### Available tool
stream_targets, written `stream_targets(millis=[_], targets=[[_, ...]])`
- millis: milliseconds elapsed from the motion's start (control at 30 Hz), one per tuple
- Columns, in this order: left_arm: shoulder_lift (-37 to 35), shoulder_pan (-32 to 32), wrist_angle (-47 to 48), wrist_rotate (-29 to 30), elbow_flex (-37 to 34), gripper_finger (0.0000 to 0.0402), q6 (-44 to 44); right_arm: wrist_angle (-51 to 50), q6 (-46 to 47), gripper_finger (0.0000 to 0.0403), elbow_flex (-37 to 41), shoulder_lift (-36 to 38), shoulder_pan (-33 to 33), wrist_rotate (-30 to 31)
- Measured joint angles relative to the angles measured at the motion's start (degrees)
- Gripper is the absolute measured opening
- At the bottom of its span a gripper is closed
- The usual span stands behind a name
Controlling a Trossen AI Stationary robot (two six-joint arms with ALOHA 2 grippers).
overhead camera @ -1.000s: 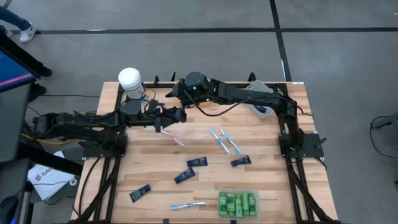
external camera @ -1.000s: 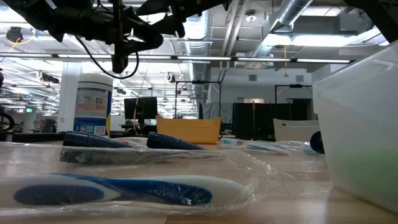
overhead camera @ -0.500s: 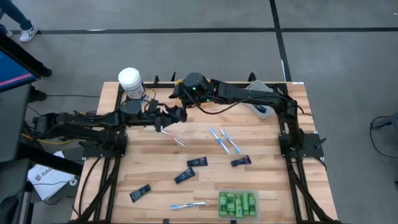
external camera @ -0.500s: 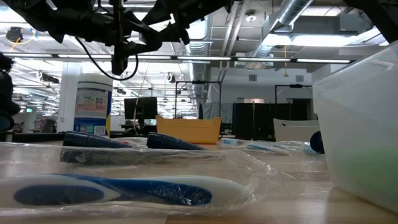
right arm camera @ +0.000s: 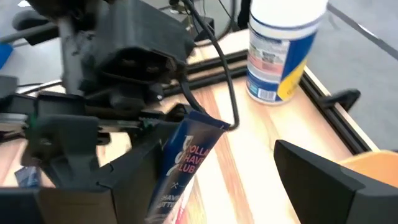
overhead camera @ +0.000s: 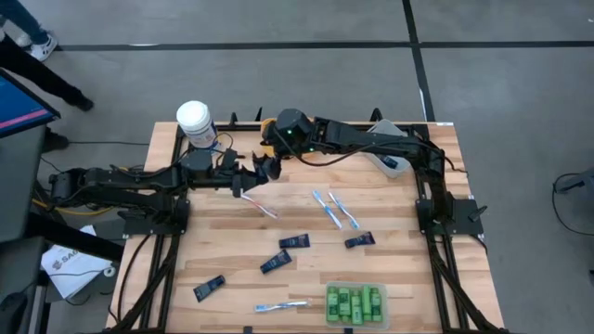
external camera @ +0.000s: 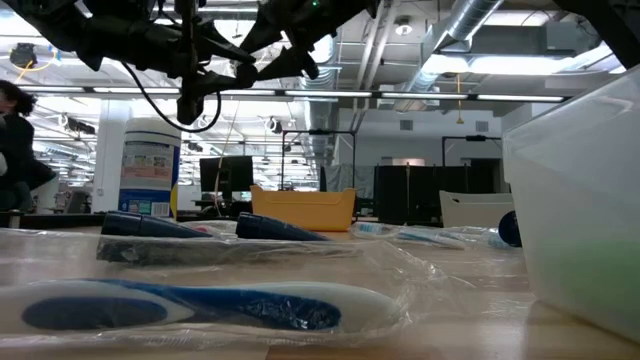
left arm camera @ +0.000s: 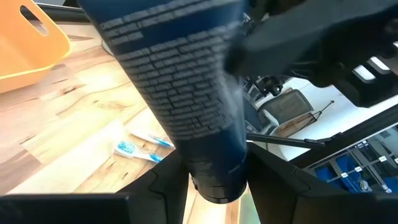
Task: Pick & Place Travel size toiletries
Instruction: Put the blue shaving cream into the grey bin
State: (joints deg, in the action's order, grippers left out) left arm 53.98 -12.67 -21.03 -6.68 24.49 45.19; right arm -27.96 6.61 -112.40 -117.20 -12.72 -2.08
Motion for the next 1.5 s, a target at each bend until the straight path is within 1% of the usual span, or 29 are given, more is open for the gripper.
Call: stream_targets(millis=[167,333,433,567,933,1133,1200,1400,1500], targets=[[0.3,0.0,-0.1,-0.3,0.0,0.0138,-0.2,-1.6,2.7,0.0301,0.0,0.0,0.0,0.2],[1.1,0.0,0.4,-0.4,0.0,0.0138,-0.4,-2.4,5.4,0.0301,0.1,-0.1,0.1,-0.9],[2.0,0.1,0.3,-0.6,0.1,0.0138,-0.6,-2.9,6.8,0.0293,0.2,-0.2,0.1,-1.1],[3.0,0.1,0.3,-0.4,0.1,0.0138,-0.6,-3.8,8.3,0.0254,0.2,-0.2,0.1,-1.6],[3.3,0.1,0.3,-0.2,0.2,0.0138,-0.5,-3.3,8.0,0.0094,0.2,-0.3,0.1,-5.4],[3.3,0.0,0.3,0.2,0.2,0.0138,-0.3,-3.0,7.8,0.0018,0.2,-0.3,0.1,-6.7],[3.3,0.0,0.3,0.2,0.2,0.0138,-0.3,-3.0,6.8,0.0007,0.2,-0.3,0.1,-6.8],[3.3,0.1,0.3,0.2,0.2,0.0139,-0.4,-3.0,6.4,0.0003,0.2,-0.3,0.1,-6.9],[3.3,0.1,0.1,0.2,0.2,0.0147,-0.5,-3.2,6.3,0.0002,0.2,0.1,-0.6,-7.1]])
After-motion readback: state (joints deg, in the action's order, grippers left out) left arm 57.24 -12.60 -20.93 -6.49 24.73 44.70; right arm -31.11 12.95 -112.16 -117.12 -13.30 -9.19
